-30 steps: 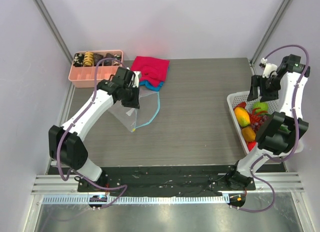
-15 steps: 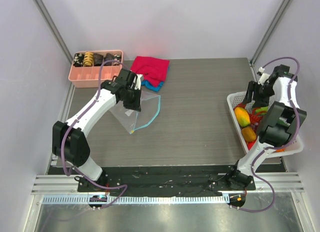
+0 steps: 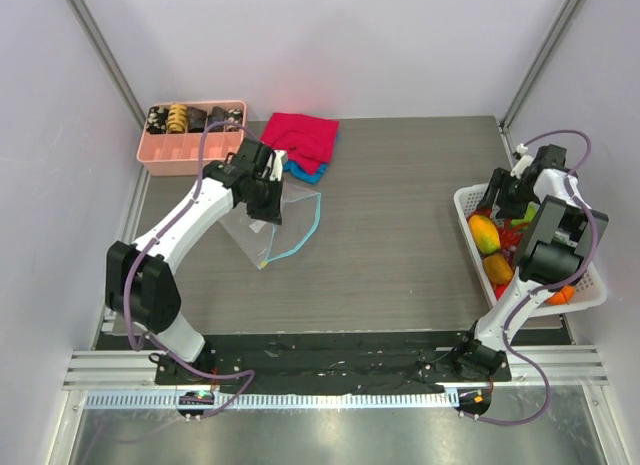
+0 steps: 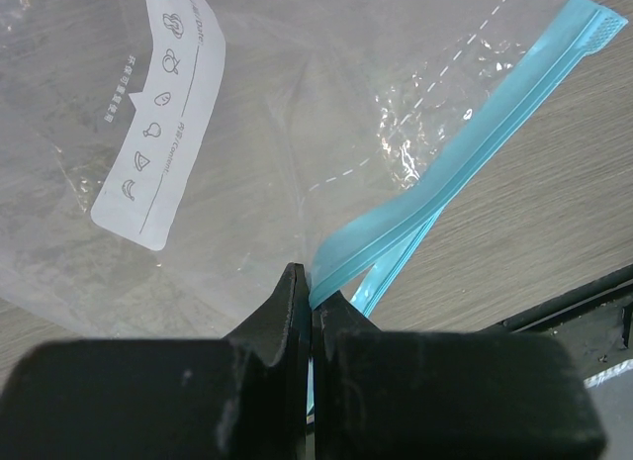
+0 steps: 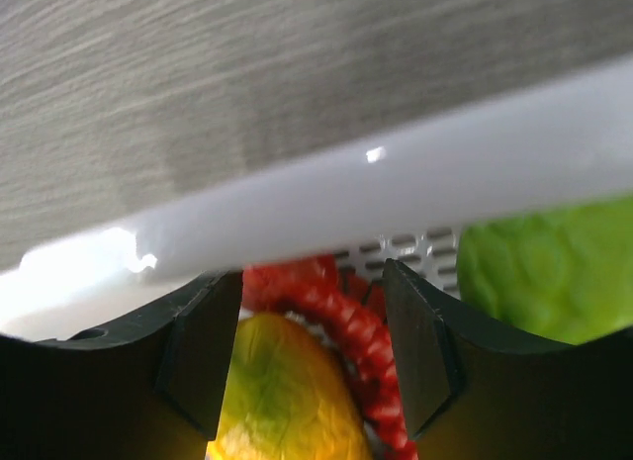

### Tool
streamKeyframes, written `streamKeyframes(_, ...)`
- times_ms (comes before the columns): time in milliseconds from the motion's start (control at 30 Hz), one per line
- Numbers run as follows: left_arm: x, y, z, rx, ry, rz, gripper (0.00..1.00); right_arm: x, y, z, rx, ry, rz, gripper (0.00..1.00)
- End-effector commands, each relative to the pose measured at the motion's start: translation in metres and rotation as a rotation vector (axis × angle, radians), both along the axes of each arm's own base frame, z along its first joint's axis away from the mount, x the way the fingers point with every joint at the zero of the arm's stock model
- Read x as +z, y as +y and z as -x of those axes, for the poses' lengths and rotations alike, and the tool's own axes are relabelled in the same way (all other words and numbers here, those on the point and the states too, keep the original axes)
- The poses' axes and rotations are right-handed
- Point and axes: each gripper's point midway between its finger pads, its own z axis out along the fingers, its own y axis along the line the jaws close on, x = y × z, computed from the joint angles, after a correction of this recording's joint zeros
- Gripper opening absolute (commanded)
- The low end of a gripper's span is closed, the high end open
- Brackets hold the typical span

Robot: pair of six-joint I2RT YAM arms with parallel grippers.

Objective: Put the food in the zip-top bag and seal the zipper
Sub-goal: Pick up the fake lobster from the bin.

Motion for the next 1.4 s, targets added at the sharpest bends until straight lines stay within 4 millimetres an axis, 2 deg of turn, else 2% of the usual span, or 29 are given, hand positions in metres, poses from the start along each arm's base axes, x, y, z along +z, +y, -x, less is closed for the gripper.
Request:
streamKeyframes(0,0.001,-0.003,0.000,-0.012,0.009,0.005,0.00,-0.005,-0.005,-0.021,-0.005,-0.077,-0.005,0.64)
streamKeyframes(100,-0.002,-0.001,-0.001,-0.009,0.015,-0.007,0.00,-0.010,0.001,-0.022,0.024,-0.087,-0.040,0.63)
streamKeyframes(200,-0.003,-0.001,-0.001,-0.011,0.021,-0.013,0.00,-0.007,0.004,-0.021,0.035,-0.106,-0.077,0.53)
streamKeyframes(300,-0.003,-0.001,-0.002,-0.017,0.022,-0.019,0.00,0.003,0.000,-0.021,0.030,-0.137,-0.088,0.36)
streamKeyframes(333,-0.003,-0.001,-0.003,-0.019,0.022,-0.018,0.00,0.012,-0.003,-0.020,0.027,-0.158,-0.083,0.28)
streamKeyframes(400,-0.002,-0.002,-0.004,-0.021,0.021,-0.017,0.00,0.023,-0.004,-0.021,0.031,-0.187,-0.085,0.21)
streamKeyframes(533,0.001,-0.004,-0.007,-0.027,0.018,-0.011,0.00,0.054,-0.005,-0.024,0.060,-0.257,-0.060,0.03)
streamKeyframes(567,0.000,-0.005,-0.006,-0.027,0.024,-0.010,0.00,0.065,-0.005,-0.023,0.068,-0.282,-0.048,0.01)
streamKeyframes(667,0.002,-0.006,-0.007,-0.025,0.021,-0.006,0.00,0.087,-0.004,-0.022,0.105,-0.334,-0.015,0.01)
streamKeyframes(800,0.004,-0.007,-0.009,-0.028,0.013,-0.004,0.00,0.104,-0.007,-0.017,0.133,-0.369,0.032,0.01)
streamKeyframes(967,0.007,-0.009,-0.011,-0.027,0.012,0.009,0.00,0.120,-0.024,-0.017,0.167,-0.397,0.160,0.01)
streamKeyframes(1167,0.006,-0.010,-0.012,-0.025,0.012,0.012,0.00,0.164,-0.040,-0.022,0.191,-0.474,0.314,0.01)
streamKeyframes(1233,0.006,-0.011,-0.011,-0.024,0.013,0.016,0.00,0.184,-0.039,-0.024,0.192,-0.513,0.327,0.01)
streamKeyframes(1267,0.005,-0.011,-0.011,-0.023,0.016,0.016,0.00,0.191,-0.032,-0.024,0.213,-0.536,0.303,0.01)
streamKeyframes(1300,0.005,-0.011,-0.011,-0.023,0.016,0.019,0.00,0.195,-0.027,-0.022,0.224,-0.530,0.279,0.01)
streamKeyframes(1367,0.005,-0.011,-0.010,-0.026,0.017,0.021,0.00,0.187,-0.020,-0.019,0.240,-0.503,0.239,0.01)
